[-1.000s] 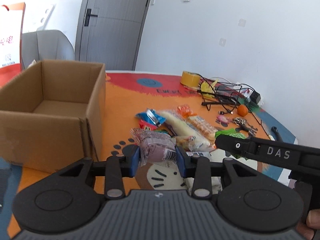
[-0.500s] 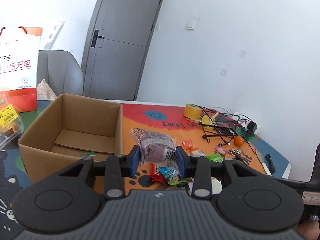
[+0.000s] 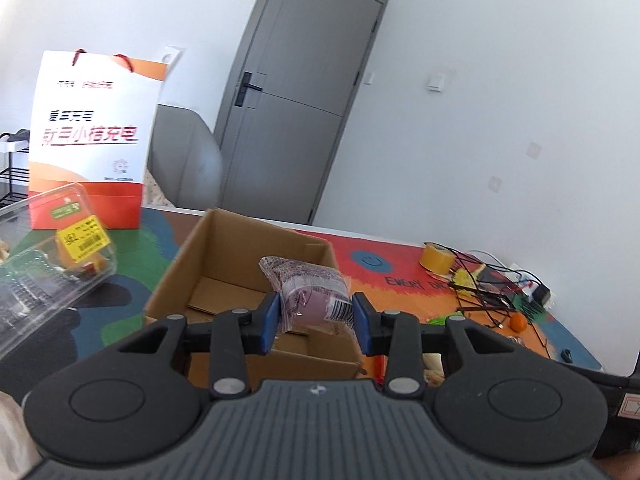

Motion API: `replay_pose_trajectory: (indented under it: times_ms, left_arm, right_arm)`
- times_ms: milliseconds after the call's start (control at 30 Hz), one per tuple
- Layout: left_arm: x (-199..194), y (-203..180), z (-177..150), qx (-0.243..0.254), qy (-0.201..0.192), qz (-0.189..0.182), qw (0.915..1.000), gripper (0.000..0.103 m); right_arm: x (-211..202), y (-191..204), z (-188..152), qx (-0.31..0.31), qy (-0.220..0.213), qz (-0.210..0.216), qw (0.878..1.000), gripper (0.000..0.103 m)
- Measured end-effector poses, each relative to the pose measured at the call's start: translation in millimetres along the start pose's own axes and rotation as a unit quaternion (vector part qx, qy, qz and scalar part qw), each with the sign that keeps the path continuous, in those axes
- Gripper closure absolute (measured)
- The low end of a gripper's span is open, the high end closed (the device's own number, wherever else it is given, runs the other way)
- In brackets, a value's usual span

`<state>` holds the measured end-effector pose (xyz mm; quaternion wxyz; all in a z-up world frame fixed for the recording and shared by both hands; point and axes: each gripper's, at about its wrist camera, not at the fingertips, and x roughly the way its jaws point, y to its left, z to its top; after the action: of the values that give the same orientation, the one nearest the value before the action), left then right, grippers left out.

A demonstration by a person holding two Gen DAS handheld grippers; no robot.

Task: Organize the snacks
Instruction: 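Carry both snacks over the box and open both grippers to drop them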

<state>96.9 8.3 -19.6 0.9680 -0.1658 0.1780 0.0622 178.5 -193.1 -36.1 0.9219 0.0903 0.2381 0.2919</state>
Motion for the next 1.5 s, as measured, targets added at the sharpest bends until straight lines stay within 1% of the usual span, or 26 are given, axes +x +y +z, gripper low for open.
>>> replay_pose_trajectory:
  times_ms: [200,400,567,667,767,867,933,1000,1100,1200,1267,1333,1400,1500]
  left_arm:
    - [1.5,30.1,7.8,-0.020,-0.004,0.025,0.9995,0.065]
    - [14.2,53.3,13.1,-0.033,0.008,0.047,0.9983,0.065]
    - [26.6,64.6,15.1,-0.046,0.016,0.050,0.9976,0.065]
    - [37.8,66.0,15.4,-0.056,0.030,0.040,0.9971,0.065]
    - [43.4,62.3,15.4,-0.048,0.025,0.044,0.9976,0.065]
    - [48.7,62.4,17.1,-0.056,0.029,0.041,0.9971,0.064]
    - [48.8,63.3,18.0,-0.061,0.021,0.048,0.9967,0.062]
    - [47.2,65.0,19.2,-0.066,0.018,0.051,0.9963,0.055]
    - [41.5,67.6,21.6,-0.075,0.014,0.051,0.9958,0.050]
    - [32.8,67.6,23.3,-0.073,0.007,0.061,0.9954,0.043]
    - [27.3,68.4,24.3,-0.073,0.002,0.064,0.9952,0.040]
    - [23.3,68.9,25.1,-0.074,0.000,0.068,0.9950,0.036]
    - [20.1,68.5,25.1,-0.073,-0.003,0.072,0.9947,0.028]
    - [17.6,66.2,24.2,-0.072,-0.004,0.076,0.9945,0.022]
  right_arm:
    - [18.0,16.8,5.4,-0.017,0.003,0.007,1.000,0.068]
    - [35.4,27.7,7.8,-0.020,0.010,0.018,1.000,0.068]
    - [45.3,32.5,11.2,-0.017,0.009,0.030,0.999,0.068]
    - [49.4,35.4,13.8,-0.021,0.006,0.038,0.999,0.068]
    - [55.3,36.3,16.8,-0.020,0.010,0.037,0.999,0.068]
    - [58.8,38.5,19.1,-0.024,0.010,0.036,0.999,0.068]
    - [61.7,40.0,20.1,-0.023,0.010,0.036,0.999,0.068]
    - [65.0,42.2,21.0,-0.022,0.010,0.037,0.999,0.068]
    - [69.4,46.0,23.3,-0.020,0.009,0.039,0.999,0.068]
    - [73.3,51.5,24.6,-0.023,0.010,0.045,0.999,0.067]
    - [73.5,55.4,25.1,-0.027,0.008,0.051,0.998,0.065]
    - [71.8,56.3,25.4,-0.026,0.006,0.050,0.998,0.056]
    - [68.7,55.3,25.8,-0.023,0.004,0.046,0.999,0.054]
    - [61.7,49.3,25.5,-0.015,0.003,0.037,0.999,0.051]
